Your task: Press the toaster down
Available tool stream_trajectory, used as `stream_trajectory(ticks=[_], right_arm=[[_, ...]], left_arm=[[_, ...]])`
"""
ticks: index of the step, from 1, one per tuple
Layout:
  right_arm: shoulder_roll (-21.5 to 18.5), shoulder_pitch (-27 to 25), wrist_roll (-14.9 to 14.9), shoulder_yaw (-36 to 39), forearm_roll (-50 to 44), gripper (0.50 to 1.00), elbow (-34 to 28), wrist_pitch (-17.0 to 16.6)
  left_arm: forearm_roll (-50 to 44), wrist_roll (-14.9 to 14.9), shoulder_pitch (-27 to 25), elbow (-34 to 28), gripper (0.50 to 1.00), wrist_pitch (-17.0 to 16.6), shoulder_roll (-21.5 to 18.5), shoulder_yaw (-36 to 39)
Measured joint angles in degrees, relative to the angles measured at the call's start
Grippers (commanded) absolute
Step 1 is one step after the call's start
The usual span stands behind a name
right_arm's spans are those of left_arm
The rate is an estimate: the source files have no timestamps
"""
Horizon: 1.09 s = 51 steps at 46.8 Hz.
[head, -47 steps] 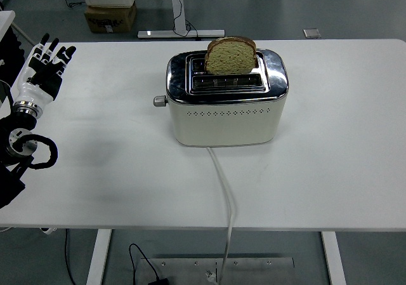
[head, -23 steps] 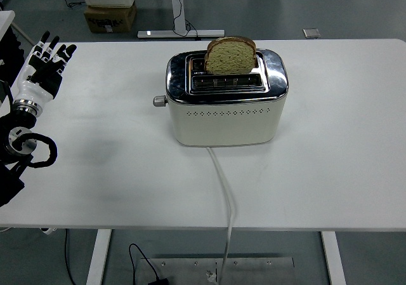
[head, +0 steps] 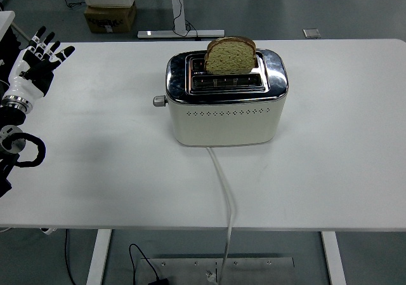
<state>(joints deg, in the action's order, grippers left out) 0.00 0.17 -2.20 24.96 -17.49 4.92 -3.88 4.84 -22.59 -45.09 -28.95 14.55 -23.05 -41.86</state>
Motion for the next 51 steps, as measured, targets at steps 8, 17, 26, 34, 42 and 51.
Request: stream_trajectory(ticks=[8, 17, 26, 34, 42, 51], right_arm=[[0.00, -0.01, 0.00, 0.00, 0.00, 0.998, 0.00, 0.00], [0.00, 0.02, 0.01, 0.00, 0.00, 0.998, 0.00, 0.00], [0.00, 0.01, 0.00, 0.00, 0.00, 0.998, 0.00, 0.02], [0.00, 0.00, 0.00, 0.00, 0.00, 0.998, 0.00, 0.03], [0.00, 0.01, 0.00, 0.00, 0.00, 0.998, 0.00, 0.03], [0.00, 0.00, 0.00, 0.00, 0.00, 0.998, 0.01, 0.03]], left_arm=[[0.36, 0.00, -0.01, -0.49, 1.000, 0.72, -1.13, 0.02], [0.85, 0.00, -0.01, -0.50, 1.000, 0.70, -1.69, 0.08], [5.56, 0.15, -0.02, -0.51, 1.000, 0.48, -1.87, 0.11], [10.37, 0.14, -0.09, -0.51, 1.000, 0.45, -3.00, 0.13], [16.21, 0.17, -0.02, -0.51, 1.000, 0.32, -3.38, 0.21], [20.43, 0.17, 0.01, -0.52, 1.000, 0.64, -5.42, 0.27]])
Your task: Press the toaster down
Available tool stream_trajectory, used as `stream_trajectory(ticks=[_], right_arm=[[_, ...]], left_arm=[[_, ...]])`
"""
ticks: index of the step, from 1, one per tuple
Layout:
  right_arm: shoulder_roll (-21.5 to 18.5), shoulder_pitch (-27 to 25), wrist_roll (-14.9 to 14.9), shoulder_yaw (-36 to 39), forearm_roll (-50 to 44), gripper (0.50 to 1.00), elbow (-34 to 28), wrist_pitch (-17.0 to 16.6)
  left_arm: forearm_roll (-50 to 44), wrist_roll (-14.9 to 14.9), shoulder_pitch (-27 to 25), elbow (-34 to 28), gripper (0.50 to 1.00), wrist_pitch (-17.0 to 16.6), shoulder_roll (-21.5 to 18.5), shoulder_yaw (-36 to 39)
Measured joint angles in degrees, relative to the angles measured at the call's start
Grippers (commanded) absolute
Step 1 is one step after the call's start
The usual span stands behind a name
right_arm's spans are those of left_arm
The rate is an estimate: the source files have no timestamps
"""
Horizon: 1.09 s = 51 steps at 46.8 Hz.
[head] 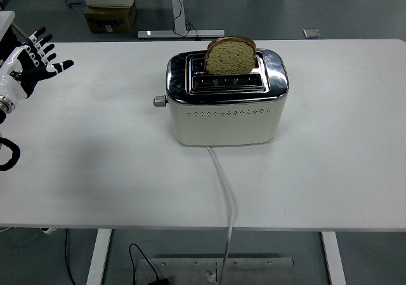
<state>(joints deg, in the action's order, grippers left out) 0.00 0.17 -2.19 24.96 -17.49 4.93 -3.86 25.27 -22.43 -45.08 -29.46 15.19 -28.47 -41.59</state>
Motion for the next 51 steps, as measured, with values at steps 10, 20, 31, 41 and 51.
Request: stream_trajectory(ticks=[10, 20, 31, 41, 51], right_arm=[[0.00, 0.01, 0.00, 0.00, 0.00, 0.998, 0.00, 0.00], [0.00, 0.00, 0.00, 0.00, 0.00, 0.998, -0.01, -0.01], [0.00, 0.00, 0.00, 0.00, 0.00, 0.998, -0.01, -0.03], [0.00, 0.01, 0.00, 0.00, 0.00, 0.998, -0.01, -0.02], [0.00, 0.00, -0.01, 0.00, 0.00, 0.998, 0.02, -0.02]], left_arm=[[5.25, -0.16, -0.03, -0.49, 1.000, 0.11, -2.76, 0.02], [13.77, -0.17, -0.70, -3.33, 1.000, 1.84, -3.33, 1.16], [25.72, -0.17, -0.91, -12.97, 1.000, 1.89, -6.68, 1.58], [34.24, -0.20, -0.23, -18.61, 1.000, 1.88, -8.69, 3.13], [42.68, -3.42, 0.32, -22.79, 1.000, 1.55, -10.98, 5.48]])
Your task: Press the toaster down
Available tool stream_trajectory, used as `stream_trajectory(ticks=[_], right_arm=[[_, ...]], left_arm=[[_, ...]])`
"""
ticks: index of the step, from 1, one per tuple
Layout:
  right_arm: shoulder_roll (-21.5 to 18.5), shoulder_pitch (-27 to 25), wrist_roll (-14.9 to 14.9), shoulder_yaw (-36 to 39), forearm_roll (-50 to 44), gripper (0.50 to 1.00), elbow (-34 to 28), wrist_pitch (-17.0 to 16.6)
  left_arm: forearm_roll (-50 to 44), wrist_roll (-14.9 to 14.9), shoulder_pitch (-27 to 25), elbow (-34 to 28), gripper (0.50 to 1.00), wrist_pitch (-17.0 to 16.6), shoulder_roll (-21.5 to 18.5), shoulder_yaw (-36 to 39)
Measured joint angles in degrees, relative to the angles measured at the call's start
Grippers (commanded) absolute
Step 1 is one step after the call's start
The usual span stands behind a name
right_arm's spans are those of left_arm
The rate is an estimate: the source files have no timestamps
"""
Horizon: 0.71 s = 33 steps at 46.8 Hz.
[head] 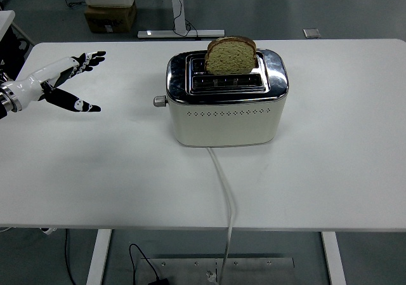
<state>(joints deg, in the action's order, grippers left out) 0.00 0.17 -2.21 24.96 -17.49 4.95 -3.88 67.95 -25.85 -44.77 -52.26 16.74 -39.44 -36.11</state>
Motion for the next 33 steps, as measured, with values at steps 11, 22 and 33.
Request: stream_trajectory(ticks=[11, 22, 33], right_arm=[[0.00, 0.00, 0.01, 0.00, 0.00, 0.998, -0.02, 0.02], [0.00, 0.00, 0.01, 0.00, 0.00, 0.998, -0.03, 0.02], [0.00, 0.01, 0.01, 0.00, 0.00, 0.998, -0.03, 0.02]], left_arm=[[6.25, -4.65, 0.90, -5.05, 1.000, -0.32, -3.23, 0.71], [12.57, -8.16, 1.90, -6.80, 1.000, -1.89, -4.67, 2.51], [13.70, -8.35, 2.23, -6.82, 1.000, -4.31, -3.58, 4.12]])
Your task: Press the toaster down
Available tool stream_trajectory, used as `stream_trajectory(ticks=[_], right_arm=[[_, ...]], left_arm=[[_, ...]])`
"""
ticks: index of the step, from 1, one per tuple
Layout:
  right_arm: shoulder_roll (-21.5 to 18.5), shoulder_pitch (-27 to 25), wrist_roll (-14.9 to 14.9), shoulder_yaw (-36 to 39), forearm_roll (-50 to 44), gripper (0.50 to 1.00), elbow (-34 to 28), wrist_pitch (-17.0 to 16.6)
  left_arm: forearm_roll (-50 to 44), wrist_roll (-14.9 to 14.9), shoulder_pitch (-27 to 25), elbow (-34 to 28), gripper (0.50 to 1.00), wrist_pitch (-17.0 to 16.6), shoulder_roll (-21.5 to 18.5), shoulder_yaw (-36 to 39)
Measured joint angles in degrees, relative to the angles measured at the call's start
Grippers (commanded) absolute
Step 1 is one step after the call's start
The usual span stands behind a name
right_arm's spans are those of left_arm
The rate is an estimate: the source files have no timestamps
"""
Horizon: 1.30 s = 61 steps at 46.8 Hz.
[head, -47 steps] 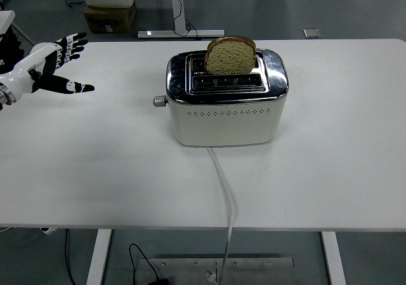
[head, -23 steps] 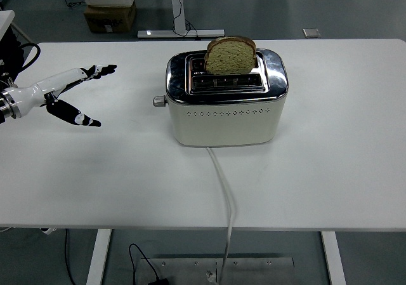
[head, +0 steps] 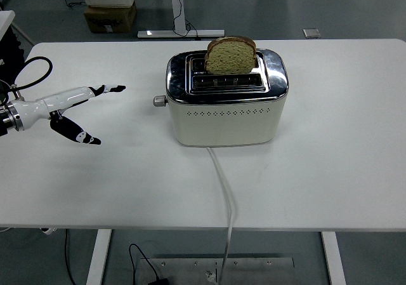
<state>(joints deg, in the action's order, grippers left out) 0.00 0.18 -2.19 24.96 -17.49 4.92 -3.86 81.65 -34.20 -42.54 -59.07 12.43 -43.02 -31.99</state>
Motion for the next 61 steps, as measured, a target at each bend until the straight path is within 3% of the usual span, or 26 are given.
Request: stream_trajectory(ticks=[14, 61], right_arm=[[0.00, -0.01, 0.00, 0.00, 0.00, 0.998, 0.00, 0.00], [0.00, 0.00, 0.00, 0.00, 0.00, 0.998, 0.00, -0.02]], left_arm=[[-0.08, 0.34, -0.15, 0.00, 1.000, -1.26, 3.26, 0.16], [0.97, 0.62, -1.10, 0.11, 1.000, -1.60, 5.84, 2.55]])
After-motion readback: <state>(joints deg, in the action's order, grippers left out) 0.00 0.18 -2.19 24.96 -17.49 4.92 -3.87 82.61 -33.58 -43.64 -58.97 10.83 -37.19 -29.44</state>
